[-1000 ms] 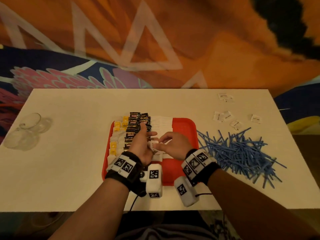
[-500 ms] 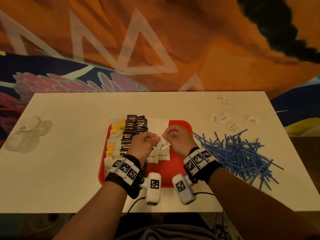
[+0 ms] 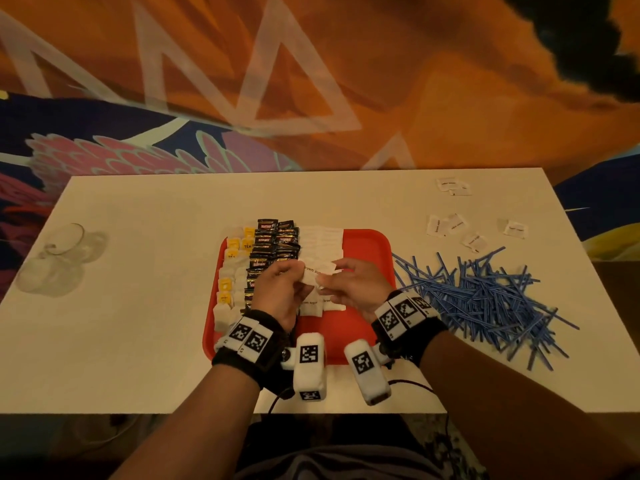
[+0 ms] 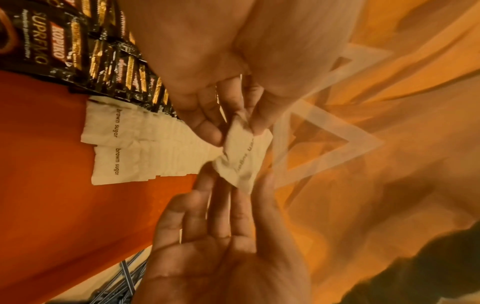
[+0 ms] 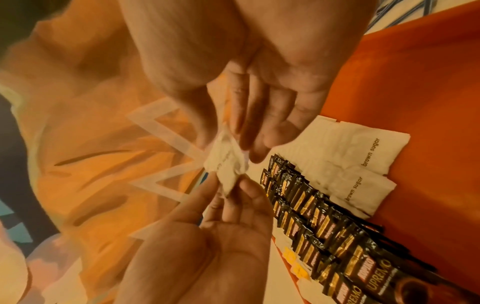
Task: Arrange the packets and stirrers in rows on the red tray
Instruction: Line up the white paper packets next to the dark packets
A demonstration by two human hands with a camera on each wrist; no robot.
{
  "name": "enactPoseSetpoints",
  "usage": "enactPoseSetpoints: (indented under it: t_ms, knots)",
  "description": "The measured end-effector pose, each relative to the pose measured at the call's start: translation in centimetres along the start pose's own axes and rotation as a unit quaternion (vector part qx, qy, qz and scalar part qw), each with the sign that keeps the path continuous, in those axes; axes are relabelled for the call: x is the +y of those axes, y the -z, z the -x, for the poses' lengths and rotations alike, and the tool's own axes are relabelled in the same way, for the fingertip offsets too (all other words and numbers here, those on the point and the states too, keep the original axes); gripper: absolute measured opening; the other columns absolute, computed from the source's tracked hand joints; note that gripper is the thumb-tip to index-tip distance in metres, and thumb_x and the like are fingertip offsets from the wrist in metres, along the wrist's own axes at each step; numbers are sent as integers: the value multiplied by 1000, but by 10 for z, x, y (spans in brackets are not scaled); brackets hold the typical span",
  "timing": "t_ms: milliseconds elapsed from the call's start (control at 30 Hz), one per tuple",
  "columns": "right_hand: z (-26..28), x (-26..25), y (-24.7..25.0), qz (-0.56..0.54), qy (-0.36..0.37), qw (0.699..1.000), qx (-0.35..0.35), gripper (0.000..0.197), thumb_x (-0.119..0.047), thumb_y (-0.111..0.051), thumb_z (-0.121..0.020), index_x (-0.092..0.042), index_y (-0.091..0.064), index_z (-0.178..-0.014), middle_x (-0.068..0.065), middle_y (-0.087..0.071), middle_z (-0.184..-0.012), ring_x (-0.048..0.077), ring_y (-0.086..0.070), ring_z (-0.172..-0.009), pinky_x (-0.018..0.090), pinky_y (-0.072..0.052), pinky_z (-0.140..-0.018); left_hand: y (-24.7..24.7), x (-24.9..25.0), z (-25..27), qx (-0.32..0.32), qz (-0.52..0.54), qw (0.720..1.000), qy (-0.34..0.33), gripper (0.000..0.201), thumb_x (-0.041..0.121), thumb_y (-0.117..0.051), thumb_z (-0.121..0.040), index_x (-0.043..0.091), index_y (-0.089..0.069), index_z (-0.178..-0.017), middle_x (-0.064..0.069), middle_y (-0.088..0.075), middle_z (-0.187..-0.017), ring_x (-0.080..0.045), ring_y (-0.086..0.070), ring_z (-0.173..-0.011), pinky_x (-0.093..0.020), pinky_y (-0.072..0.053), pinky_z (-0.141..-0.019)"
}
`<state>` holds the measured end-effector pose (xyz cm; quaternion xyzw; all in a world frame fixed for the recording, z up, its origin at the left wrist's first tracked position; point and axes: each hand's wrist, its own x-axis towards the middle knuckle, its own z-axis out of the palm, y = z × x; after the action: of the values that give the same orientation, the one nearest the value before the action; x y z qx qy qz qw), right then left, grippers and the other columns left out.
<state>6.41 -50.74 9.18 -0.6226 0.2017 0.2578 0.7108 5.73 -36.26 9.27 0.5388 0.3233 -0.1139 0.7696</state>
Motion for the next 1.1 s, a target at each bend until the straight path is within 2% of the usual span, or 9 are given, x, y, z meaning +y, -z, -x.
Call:
enactPoseSetpoints:
  t_ms: [133,267,467,567,633,700,767,967,1100]
  knots:
    - [-2,13,-2,67,6,998,-4,26,5,-76,-76,-1,-63,-98,22,-72,-95,26,-70,-81,23,-53,-58,10,-8,-6,23,-20,1000,0,11,1,-55,-98,7,-61,-92,-16,-69,-95,-26,-68,-86,-32,-58,-70]
    - [-10,26,-4,89,-11,996,18,20,4,-74,-78,-4,-66,-95,14,-71,-87,11,-64,-61,18,-46,-48,19,-20,-10,44,-59,997,-6,9,2,-59,-96,8,-64,-90,-12,-69,-90,-20,-65,-77,-28,-53,-67]
    - [-21,53,-8,18,-58,998,30,12,-6,-73,-84,-4,-67,-94,11,-69,-85,14,-61,-65,25,-51,-56,31,-39,-15,63,-134,989,-18,10,2,-63,-94,9,-70,-90,-8,-71,-87,-15,-66,-76,-22,-55,-63]
    - [-30,68,2,79,-49,994,61,22,-9,-74,-85,1,-67,-103,11,-68,-83,11,-59,-56,22,-49,-51,39,-46,-19,58,-224,972,-37,15,1,-62,-93,13,-69,-87,-7,-72,-85,-15,-66,-74,-30,-59,-74]
    - [-35,76,14,199,-40,976,80,25,-17,-73,-86,-4,-69,-107,6,-71,-88,10,-64,-65,21,-52,-60,48,-47,-21,50,-261,963,-39,14,-1,-58,-95,8,-68,-93,-8,-73,-85,-14,-67,-73,-25,-59,-72]
    - [-38,82,26,341,-41,935,85,30,-26,-71,-88,-11,-69,-114,2,-71,-105,13,-67,-91,22,-51,-77,57,-45,-23,49,-280,958,-36,14,-2,-56,-96,9,-66,-95,-7,-73,-90,-12,-68,-75,-19,-57,-68]
    - [-40,86,33,371,-50,923,85,33,-26,-70,-89,-12,-67,-118,2,-70,-114,15,-64,-102,20,-45,-79,68,-44,-25,57,-293,954,-40,16,-1,-57,-96,12,-65,-93,-6,-74,-92,-13,-70,-79,-24,-58,-74]
    - [-60,94,28,383,-44,917,100,34,-29,-72,-87,-14,-69,-117,1,-70,-115,14,-63,-102,25,-50,-88,91,-40,-24,62,-295,952,-58,20,-3,-55,-96,14,-64,-91,-4,-73,-88,-14,-68,-79,-25,-57,-77]
    - [-75,97,21,397,-35,907,136,21,-31,-73,-86,-19,-69,-103,-1,-70,-105,9,-57,-88,19,-43,-73,103,-38,-27,71,-303,948,-62,19,0,-57,-95,16,-65,-91,-1,-75,-87,-17,-71,-85,-34,-58,-86]
